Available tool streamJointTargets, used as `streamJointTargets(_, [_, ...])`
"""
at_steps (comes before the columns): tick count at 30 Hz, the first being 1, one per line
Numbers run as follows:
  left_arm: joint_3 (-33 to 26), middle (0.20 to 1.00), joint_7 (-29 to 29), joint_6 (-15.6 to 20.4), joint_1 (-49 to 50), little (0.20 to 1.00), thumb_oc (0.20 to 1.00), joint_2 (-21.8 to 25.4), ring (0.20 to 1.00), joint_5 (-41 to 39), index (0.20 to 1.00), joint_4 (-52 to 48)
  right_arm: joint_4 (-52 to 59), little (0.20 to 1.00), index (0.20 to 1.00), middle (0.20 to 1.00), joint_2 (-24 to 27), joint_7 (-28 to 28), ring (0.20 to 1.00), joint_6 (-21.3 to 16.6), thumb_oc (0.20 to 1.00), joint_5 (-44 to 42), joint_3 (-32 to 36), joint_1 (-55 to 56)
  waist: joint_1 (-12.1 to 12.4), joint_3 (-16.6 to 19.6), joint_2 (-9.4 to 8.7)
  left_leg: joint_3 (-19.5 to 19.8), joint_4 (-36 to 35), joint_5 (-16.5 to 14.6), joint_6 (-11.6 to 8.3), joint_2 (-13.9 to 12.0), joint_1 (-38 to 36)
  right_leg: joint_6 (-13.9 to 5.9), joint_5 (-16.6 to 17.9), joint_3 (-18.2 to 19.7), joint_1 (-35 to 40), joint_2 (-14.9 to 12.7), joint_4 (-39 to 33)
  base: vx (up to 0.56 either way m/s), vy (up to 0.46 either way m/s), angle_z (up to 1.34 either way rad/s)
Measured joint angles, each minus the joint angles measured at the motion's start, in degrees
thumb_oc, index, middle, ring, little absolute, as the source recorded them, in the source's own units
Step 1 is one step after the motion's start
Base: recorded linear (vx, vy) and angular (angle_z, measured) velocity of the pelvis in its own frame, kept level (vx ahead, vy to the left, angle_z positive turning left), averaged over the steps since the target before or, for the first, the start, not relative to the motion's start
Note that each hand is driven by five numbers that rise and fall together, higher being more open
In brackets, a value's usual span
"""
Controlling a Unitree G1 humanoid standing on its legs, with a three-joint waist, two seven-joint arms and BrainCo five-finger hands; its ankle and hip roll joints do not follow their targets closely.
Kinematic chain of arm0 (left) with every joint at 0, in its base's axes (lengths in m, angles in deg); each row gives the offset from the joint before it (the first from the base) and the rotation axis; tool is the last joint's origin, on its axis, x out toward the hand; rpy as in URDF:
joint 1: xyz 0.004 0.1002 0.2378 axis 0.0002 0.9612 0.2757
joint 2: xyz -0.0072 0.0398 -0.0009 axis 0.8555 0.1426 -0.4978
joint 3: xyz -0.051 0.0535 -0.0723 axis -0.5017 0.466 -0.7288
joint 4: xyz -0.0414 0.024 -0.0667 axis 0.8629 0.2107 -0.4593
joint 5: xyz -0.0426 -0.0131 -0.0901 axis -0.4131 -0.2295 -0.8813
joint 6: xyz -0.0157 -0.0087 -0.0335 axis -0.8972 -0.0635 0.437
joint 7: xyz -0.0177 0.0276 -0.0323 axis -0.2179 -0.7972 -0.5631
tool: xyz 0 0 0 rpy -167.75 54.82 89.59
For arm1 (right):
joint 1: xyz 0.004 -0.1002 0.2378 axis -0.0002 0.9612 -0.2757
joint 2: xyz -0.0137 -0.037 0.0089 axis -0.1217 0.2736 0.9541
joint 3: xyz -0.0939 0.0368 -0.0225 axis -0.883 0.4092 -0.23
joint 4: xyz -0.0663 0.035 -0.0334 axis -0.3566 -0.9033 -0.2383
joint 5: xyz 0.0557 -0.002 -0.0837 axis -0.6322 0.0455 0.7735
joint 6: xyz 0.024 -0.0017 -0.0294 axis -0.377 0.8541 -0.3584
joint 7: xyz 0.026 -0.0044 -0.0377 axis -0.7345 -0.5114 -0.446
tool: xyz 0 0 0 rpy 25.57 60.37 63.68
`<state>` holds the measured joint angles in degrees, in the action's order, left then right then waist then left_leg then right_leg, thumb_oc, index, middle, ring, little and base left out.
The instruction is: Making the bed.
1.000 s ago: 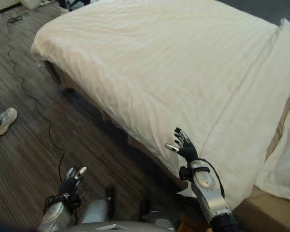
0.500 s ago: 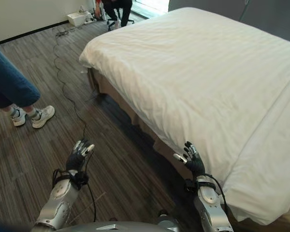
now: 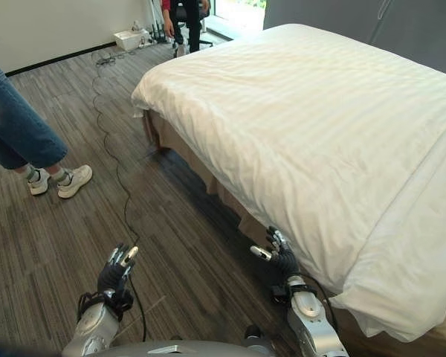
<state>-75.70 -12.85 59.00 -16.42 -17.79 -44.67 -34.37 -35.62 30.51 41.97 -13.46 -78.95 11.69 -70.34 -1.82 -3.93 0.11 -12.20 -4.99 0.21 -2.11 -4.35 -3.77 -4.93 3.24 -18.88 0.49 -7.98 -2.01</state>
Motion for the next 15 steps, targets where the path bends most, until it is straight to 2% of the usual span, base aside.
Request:
streamJointTargets(11, [1.2,1.0,0.0,0.0,0.4,1.0,1.0,0.1,1.0,0.1,1.0,-0.3,0.0,1.0,1.0,1.0,0.0,0.0,1.0,0.0,1.0,0.1,-0.1,-0.3,-1.1,0.0,-0.05,-0.2,-0.1,0.0,-0.02,-0.1,-0.5,0.35,0.7,0.1,0.8,0.7,-2.0,-0.01,0.005,-0.02])
streamJointTargets(15, [1.4,1.0,0.2,0.1,-2.9,1.0,1.0,0.7,1.0,0.5,1.0,-0.3,0.1,1.0,1.0,1.0,1.4,0.0,1.0,-0.1,1.0,0.5,-2.0,-3.5,-1.3,-0.2,-0.13,-2.0,-0.2,0.0,-0.02,-0.2,-0.5,0.4,1.2,2.0,-0.2,0.9,-1.9,-0.02,0.012,-0.2])
